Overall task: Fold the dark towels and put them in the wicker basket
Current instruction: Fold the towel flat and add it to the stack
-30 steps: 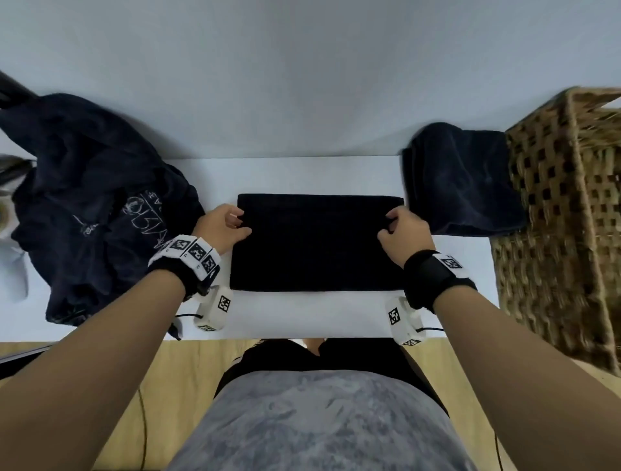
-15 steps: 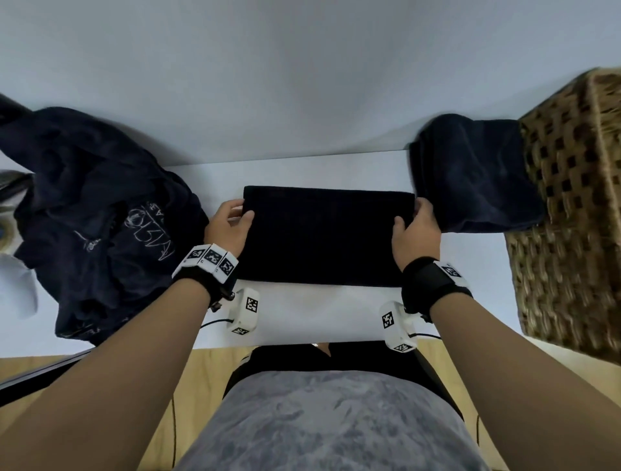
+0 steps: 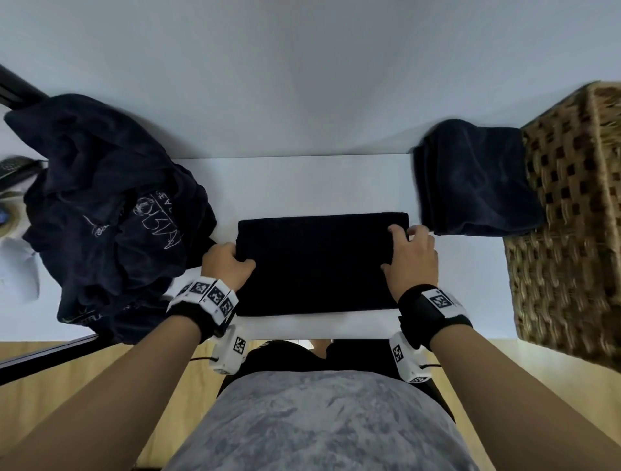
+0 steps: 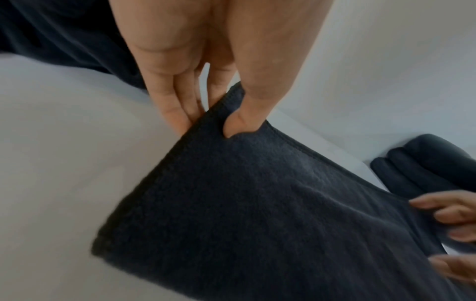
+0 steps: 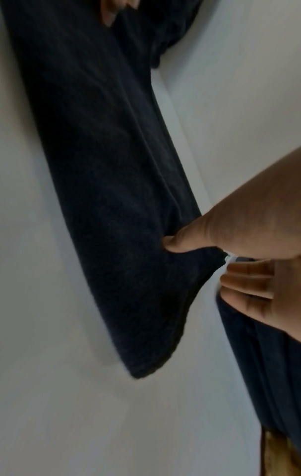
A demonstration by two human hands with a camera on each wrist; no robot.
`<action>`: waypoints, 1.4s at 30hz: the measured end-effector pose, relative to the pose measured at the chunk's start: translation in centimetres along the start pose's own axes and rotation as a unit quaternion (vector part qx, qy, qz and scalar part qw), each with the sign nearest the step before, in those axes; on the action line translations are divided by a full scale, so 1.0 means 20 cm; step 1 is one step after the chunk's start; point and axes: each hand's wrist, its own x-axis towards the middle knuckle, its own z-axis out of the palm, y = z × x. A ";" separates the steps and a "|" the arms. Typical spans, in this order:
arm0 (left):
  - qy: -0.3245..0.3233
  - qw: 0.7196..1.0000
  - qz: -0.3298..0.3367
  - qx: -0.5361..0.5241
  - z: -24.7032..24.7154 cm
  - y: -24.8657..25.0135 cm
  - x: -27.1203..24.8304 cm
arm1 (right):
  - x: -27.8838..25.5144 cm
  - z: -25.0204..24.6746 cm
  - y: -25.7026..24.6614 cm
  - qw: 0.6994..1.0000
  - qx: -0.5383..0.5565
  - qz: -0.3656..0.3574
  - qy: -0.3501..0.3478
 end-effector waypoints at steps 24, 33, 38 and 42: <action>-0.011 0.988 -0.142 -0.064 0.04 0.07 0.04 | 0.09 -0.01 0.05 0.982 0.062 -0.017 -0.179; -0.109 0.986 -0.090 -0.083 -0.08 0.11 -0.05 | 0.08 -0.04 -0.01 0.956 0.114 -0.039 -0.269; -0.089 0.990 0.011 -0.112 -0.10 0.31 -0.27 | 0.01 -0.04 -0.16 0.930 0.164 -0.080 -0.318; -0.104 0.985 0.085 -0.109 0.05 0.49 -0.39 | -0.06 -0.06 -0.29 0.818 0.438 0.071 -0.365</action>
